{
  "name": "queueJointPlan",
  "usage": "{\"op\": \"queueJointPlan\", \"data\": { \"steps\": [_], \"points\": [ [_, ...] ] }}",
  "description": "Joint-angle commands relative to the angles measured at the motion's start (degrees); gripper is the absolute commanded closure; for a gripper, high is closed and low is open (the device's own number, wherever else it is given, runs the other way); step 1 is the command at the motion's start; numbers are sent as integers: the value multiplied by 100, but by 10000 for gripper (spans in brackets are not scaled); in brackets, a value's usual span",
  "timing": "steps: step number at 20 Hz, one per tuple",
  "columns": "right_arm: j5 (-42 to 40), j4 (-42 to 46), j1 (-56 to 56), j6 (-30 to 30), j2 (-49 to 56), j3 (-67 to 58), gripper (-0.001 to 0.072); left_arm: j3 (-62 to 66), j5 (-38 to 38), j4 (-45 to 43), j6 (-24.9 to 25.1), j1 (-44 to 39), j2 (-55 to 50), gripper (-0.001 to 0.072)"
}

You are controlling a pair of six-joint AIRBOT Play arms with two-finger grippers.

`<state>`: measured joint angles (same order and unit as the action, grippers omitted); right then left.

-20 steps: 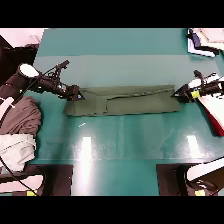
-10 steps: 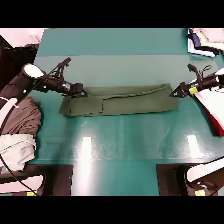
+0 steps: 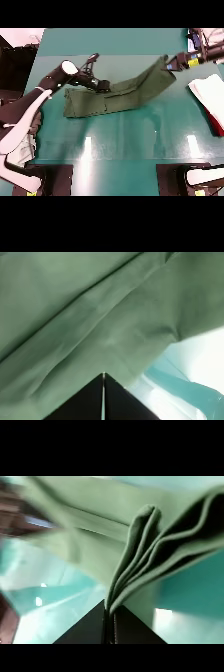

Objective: Fold the shirts.

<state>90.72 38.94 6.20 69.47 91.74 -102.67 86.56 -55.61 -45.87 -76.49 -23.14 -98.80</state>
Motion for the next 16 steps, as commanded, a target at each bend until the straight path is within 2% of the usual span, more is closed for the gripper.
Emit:
{"op": "queueJointPlan", "data": {
  "steps": [1,6,13,16],
  "points": [
    [-264,-278,-859,258,-81,-804,700,761,-168,-33,-162,-297,-787,681],
    [-723,-275,-1845,278,-15,-1259,701,879,-192,-142,-221,-306,-1032,681],
    [-955,-278,-2409,339,505,-1447,701,905,-527,-267,-111,-90,-975,681],
    [-1147,-282,-2507,337,660,-1447,701,920,-778,-876,-157,256,-625,682]
  ]
}}
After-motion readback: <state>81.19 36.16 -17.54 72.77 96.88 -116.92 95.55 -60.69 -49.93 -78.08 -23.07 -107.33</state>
